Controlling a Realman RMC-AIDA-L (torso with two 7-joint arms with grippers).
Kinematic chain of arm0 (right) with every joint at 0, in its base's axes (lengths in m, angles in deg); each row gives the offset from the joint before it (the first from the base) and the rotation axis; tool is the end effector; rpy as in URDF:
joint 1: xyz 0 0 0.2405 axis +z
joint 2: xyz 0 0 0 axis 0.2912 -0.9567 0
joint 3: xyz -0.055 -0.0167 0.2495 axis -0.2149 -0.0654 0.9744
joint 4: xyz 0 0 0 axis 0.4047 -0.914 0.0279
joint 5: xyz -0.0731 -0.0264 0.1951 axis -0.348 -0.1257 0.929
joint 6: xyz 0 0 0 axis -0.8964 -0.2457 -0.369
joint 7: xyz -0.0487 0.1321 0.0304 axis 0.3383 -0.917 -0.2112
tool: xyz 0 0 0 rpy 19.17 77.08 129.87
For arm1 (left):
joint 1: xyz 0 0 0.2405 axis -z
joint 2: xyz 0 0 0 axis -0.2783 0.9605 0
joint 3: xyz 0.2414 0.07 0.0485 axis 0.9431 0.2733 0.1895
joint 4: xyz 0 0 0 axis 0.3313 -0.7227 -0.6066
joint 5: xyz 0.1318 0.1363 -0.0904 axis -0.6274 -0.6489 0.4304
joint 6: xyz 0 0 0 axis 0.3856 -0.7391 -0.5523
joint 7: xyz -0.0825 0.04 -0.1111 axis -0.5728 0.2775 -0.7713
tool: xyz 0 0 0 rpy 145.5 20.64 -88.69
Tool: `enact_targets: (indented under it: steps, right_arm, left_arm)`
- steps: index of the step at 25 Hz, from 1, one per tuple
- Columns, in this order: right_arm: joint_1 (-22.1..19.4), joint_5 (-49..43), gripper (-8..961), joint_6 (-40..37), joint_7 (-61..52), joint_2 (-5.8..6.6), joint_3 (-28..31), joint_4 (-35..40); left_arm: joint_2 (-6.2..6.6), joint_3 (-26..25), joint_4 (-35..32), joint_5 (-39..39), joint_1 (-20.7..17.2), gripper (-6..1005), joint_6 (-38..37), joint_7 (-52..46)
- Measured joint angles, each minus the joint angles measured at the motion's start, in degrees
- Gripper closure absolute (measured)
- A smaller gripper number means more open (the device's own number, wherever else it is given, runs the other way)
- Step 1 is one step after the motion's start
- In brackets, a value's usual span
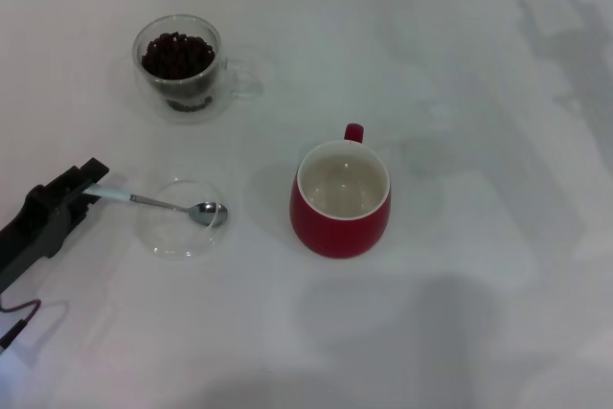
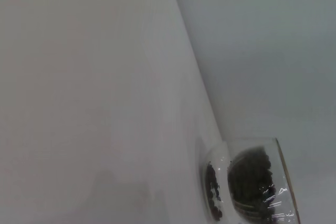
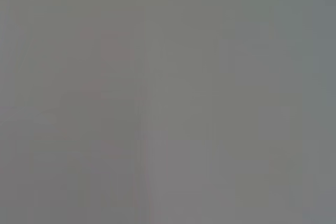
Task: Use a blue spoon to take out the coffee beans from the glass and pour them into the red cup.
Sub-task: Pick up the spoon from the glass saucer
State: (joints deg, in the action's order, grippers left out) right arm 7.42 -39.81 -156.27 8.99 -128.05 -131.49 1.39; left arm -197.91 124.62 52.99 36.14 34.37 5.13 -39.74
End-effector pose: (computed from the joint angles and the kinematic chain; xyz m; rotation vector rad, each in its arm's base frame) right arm 0.3180 0.3342 0.0348 -1.5177 0.4396 0.9344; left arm -0.3690 0.2374 -0.0476 -1.5125 -2.0221 -1.2066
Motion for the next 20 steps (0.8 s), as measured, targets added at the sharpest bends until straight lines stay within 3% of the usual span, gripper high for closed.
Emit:
enact_targets:
  steps: [5,10,20]
  right_arm:
    - [0.0,0.0,198,-0.2,0.0,0.02,0.0,0.1]
    - [-0.1,0.0,198,-0.3,0.0,0.03,0.0,0.1]
    - [-0.5,0.0,199,-0.3,-0.1,0.03,0.0,0.2]
  left_arm:
    - [0.10,0.0,0.0,0.1,-0.2,598,0.0,0.1]
    - [0.09,-0.2,0.0,0.3,-0.2,819,-0.3,0.4]
    - [0.31,-0.4,0.1,0.6,0.5,866,-1.3,0.5]
